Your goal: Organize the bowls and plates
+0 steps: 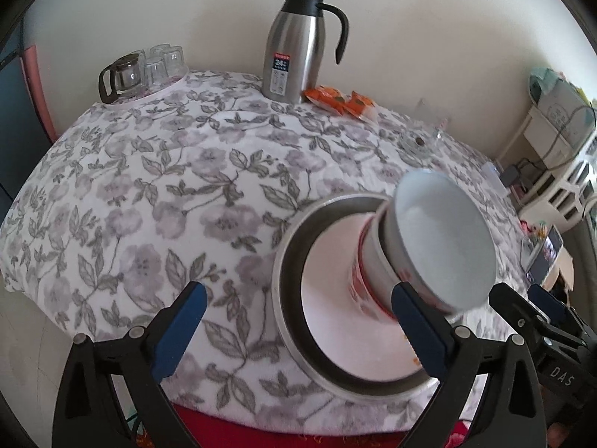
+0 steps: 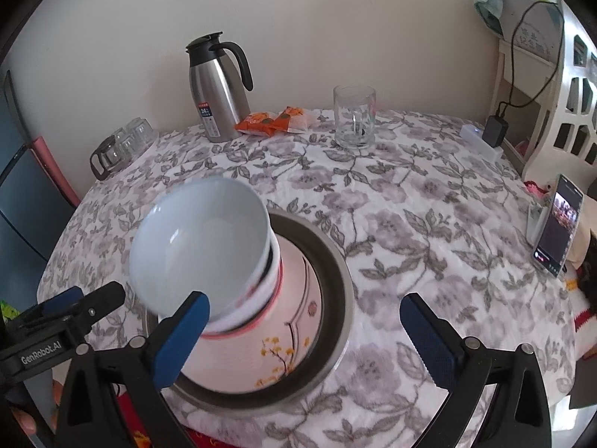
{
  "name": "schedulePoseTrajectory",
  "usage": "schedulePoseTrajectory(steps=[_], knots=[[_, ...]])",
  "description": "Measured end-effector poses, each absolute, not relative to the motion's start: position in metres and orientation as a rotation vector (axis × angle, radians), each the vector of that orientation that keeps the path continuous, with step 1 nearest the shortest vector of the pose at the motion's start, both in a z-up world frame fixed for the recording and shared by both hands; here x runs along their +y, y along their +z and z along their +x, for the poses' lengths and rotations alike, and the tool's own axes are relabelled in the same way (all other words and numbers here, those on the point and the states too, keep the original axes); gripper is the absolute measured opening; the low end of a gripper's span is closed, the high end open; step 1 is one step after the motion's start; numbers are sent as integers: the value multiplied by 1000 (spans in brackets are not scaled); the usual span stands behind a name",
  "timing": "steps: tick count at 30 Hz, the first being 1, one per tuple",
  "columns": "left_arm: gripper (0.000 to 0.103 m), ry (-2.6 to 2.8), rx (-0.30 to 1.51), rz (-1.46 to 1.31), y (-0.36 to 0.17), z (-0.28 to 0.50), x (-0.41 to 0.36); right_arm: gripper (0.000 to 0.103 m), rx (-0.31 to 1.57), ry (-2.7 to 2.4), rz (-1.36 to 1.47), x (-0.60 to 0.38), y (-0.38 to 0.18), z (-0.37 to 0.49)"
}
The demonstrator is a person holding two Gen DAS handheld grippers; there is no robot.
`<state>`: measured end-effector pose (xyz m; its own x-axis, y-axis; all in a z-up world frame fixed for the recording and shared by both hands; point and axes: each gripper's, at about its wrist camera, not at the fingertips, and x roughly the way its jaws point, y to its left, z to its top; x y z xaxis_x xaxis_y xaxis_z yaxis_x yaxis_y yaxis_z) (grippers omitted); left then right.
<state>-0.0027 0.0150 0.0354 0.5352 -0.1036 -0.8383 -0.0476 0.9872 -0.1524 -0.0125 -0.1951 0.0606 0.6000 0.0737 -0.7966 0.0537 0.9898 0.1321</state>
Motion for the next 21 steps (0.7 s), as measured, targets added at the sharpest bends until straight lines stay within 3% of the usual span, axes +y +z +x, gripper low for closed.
schedulePoseTrajectory(steps=[21], knots=[[99, -23, 1148, -52, 17, -35, -7, 103, 973, -6, 157, -224, 38, -55]])
